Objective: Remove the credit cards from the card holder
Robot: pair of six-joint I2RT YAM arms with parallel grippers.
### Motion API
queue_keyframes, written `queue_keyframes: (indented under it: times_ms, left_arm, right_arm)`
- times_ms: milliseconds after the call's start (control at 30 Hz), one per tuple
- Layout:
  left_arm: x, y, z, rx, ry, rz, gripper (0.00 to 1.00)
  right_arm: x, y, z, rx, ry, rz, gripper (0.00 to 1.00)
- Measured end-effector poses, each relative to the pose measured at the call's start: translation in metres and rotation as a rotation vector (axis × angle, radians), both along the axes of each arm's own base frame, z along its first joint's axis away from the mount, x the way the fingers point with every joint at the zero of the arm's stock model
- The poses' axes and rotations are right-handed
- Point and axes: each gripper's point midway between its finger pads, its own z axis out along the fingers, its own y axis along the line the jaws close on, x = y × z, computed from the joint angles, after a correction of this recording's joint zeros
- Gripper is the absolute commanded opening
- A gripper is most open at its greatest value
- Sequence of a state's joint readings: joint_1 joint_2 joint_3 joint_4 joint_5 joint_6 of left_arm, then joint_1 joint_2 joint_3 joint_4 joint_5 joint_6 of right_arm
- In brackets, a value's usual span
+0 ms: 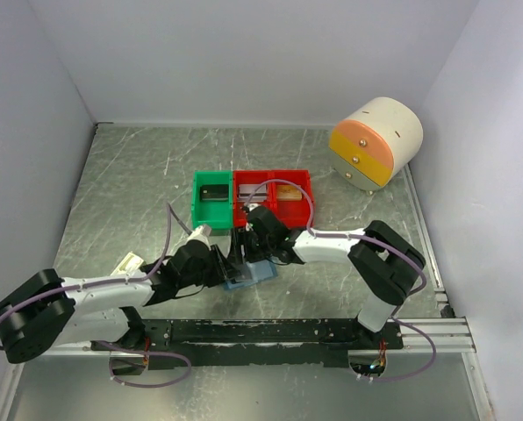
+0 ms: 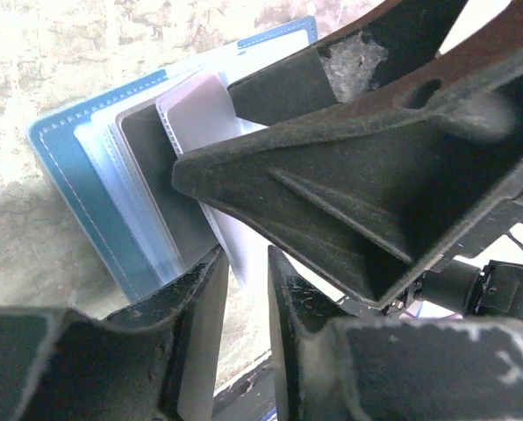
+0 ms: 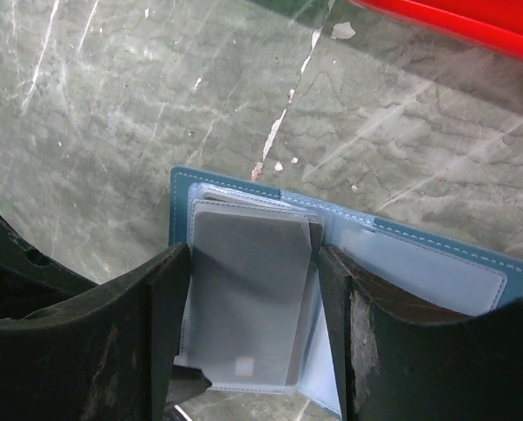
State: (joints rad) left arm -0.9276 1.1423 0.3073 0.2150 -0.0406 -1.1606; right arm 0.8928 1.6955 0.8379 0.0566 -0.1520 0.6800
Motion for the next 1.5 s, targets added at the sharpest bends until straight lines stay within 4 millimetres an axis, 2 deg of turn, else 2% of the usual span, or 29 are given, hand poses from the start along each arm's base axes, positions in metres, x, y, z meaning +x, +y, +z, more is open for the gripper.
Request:
queue_keyframes:
  times_ms: [200,300,467,633,767,967,1133,1267,1500]
  left_arm:
    - [0.000,-0.001,-0.009,0.022,0.028,0.001,0.08]
    - [0.001,-0.004,-0.009,0.027,0.041,0.003,0.07]
    - [0.005,-0.010,-0.001,0.036,0.046,0.002,0.07]
    - [0.003,-0.004,-0.004,0.095,0.060,-0.003,0.07]
    - [0.007,0.000,0.001,0.169,0.046,-0.020,0.08]
    - [0.019,0.005,0.011,0.337,0.020,-0.056,0.17]
    - [0.027,0.001,0.010,0.422,0.028,-0.094,0.35]
    - [0.026,-0.003,0.002,0.462,0.046,-0.120,0.49]
    - [0.021,-0.026,-0.003,0.483,0.049,-0.178,0.54]
  right_arm:
    - [-0.001,-0.004,0.001,0.006,0.004,-0.001,0.60]
    - [-0.001,-0.007,0.002,0.009,0.004,-0.006,0.64]
    - [-0.003,-0.011,0.008,0.018,0.000,-0.015,0.76]
    - [-0.001,-0.019,0.030,0.031,-0.041,-0.048,0.79]
    - [0.007,-0.033,0.049,0.038,-0.086,-0.107,0.79]
    - [0.019,-0.065,0.050,0.002,-0.104,-0.232,0.79]
    - [0.022,-0.085,0.048,-0.014,-0.102,-0.305,0.80]
    - [0.025,-0.094,0.052,-0.008,-0.111,-0.345,0.80]
    - [0.028,-0.106,0.057,0.000,-0.120,-0.389,0.81]
